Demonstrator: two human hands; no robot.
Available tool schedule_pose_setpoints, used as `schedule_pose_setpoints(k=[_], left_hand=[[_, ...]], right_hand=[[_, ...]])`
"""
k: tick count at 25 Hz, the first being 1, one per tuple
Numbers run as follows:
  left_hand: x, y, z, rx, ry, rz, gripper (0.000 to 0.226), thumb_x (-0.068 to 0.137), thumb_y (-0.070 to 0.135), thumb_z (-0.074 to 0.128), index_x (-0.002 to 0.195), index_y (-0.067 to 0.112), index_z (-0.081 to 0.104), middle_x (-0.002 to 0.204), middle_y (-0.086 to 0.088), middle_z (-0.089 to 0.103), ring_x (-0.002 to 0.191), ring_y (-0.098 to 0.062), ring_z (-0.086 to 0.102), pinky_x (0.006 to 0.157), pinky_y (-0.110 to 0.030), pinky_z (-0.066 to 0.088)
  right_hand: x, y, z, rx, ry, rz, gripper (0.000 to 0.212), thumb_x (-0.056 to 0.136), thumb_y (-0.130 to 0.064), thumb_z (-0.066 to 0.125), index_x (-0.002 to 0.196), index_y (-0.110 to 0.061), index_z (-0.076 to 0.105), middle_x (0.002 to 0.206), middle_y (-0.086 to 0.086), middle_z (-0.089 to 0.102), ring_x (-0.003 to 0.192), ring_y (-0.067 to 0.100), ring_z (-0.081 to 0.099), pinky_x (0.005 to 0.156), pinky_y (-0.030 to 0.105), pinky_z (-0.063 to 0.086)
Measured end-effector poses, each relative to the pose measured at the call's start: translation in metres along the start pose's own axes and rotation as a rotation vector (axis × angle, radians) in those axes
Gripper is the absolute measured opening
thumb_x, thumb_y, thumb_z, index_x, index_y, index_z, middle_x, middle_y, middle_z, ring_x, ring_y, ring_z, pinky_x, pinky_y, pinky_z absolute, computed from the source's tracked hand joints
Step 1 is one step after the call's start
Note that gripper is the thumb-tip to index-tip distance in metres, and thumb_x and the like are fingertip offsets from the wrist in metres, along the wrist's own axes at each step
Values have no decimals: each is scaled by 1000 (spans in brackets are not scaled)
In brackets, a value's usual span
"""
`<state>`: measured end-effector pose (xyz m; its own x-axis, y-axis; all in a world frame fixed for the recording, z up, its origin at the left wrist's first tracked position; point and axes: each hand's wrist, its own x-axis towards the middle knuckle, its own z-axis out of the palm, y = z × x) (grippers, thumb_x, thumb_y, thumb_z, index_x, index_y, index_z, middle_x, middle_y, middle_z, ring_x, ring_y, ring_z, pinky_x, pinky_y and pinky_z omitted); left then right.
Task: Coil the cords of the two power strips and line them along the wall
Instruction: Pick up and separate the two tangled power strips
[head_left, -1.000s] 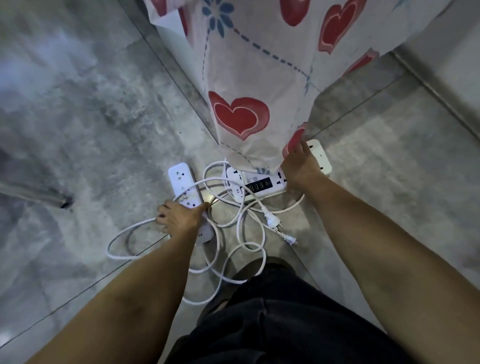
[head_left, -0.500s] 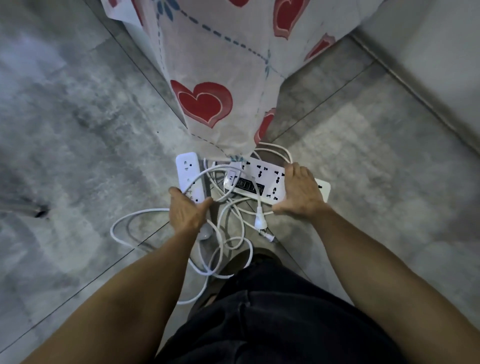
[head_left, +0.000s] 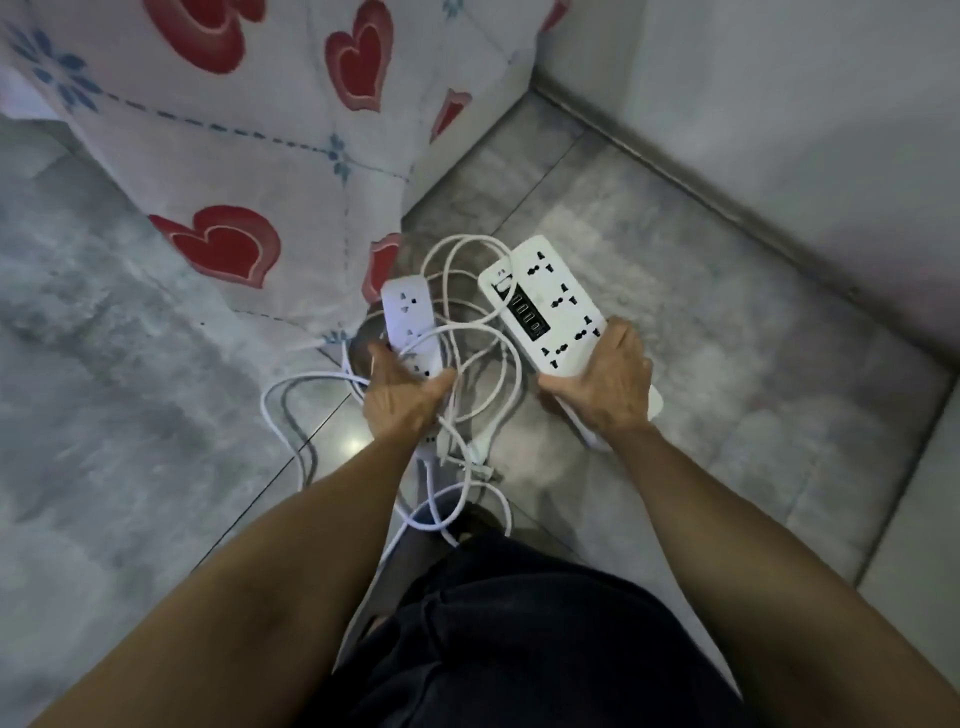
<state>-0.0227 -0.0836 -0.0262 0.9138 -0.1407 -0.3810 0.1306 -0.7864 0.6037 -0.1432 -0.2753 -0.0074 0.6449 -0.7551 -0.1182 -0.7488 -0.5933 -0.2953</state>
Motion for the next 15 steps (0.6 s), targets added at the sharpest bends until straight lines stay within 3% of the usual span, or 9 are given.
schedule_pose_setpoints(k=[2,7,11,15], left_hand=[[-4,27,19,23,-62,84,80,69,53,72,127,12,35,121,-14,59,109,-39,59,84,-42,47],[-18,86,61,-21,-175,251,78,64,50,76,120,13,37,114,-11,63,98,-35,63,72,-35,46],[-38,122,101,63,-248,359,77,64,49,77,119,12,37,114,-12,62,100,-36,62,71,-35,41],[-55,140,139,173,-350,459,76,66,50,76,118,12,36,116,-13,60,103,-37,61,72,-37,41]], right_hand=[[-3,21,-16,18,67,99,107,45,-68,73,123,-2,38,122,14,46,111,35,46,91,49,41],[-16,70,-42,41,183,317,104,46,-67,71,122,-4,39,121,12,47,111,34,47,91,49,42],[-35,115,-53,93,242,513,106,43,-73,67,120,-5,38,118,12,48,110,33,47,91,51,44],[-54,147,-49,178,324,689,108,45,-69,74,121,-2,39,120,15,51,113,35,49,90,48,45]])
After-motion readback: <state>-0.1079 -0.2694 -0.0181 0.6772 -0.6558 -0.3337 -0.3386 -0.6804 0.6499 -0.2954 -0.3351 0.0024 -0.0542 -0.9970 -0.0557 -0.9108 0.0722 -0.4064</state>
